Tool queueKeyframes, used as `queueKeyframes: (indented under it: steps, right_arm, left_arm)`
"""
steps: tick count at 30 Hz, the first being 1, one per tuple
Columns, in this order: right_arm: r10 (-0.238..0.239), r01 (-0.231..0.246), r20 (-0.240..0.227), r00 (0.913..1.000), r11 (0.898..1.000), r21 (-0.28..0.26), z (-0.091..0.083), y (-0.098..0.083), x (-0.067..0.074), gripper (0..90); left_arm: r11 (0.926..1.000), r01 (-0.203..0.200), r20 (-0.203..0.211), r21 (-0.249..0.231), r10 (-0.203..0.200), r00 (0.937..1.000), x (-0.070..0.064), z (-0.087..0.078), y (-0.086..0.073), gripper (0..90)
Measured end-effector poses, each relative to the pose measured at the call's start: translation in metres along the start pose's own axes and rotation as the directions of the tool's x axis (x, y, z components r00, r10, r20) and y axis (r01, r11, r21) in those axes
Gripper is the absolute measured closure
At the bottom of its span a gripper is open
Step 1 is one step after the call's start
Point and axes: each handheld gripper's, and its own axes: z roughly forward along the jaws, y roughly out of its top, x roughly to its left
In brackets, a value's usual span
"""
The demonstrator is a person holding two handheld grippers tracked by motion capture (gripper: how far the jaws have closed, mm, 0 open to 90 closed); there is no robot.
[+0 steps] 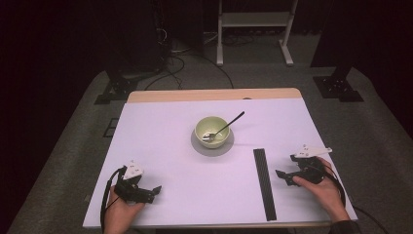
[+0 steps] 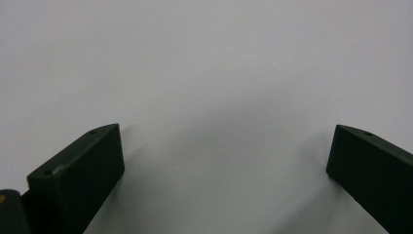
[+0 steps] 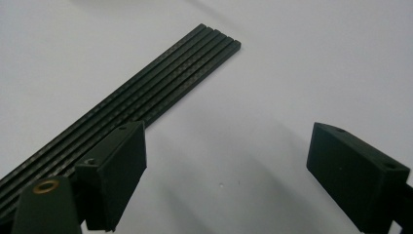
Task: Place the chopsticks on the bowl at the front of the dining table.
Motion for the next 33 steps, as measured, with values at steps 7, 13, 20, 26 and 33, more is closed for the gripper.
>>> queueKeyframes:
  steps: [7, 13, 20, 26, 33]
  right_arm:
    - [0.004, -0.004, -0.007, 1.0, 1.0, 0.003, 0.008, 0.005, -0.001, 13.2]
    - [0.018, -0.019, -0.019, 0.9996, 1.0, -0.008, 0.012, 0.01, -0.002, 13.2]
    - [0.016, -0.016, -0.034, 0.9993, 1.0, -0.005, 0.023, 0.018, -0.001, 13.4]
    - [0.015, -0.014, -0.034, 0.9993, 1.0, 0.011, 0.029, 0.019, -0.001, 13.4]
    - [0.013, -0.012, -0.037, 0.9992, 1.0, 0.018, 0.032, 0.018, -0.001, 13.4]
  left_arm:
    - [1.0, 0.001, 0.0, 0.0, -0.001, 1.0, 0.0, 0.0, 0.0, 0.0]
    - [1.0, 0.0, 0.0, 0.0, 0.0, 1.0, 0.0, 0.0, 0.0, 0.0]
    - [1.0, 0.001, 0.0, 0.0, -0.001, 1.0, 0.0, 0.0, 0.0, 0.0]
    - [1.0, 0.0, 0.0, 0.0, 0.0, 1.0, 0.0, 0.0, 0.0, 0.0]
    - [1.0, 0.0, 0.0, 0.0, 0.0, 1.0, 0.0, 0.0, 0.0, 0.0]
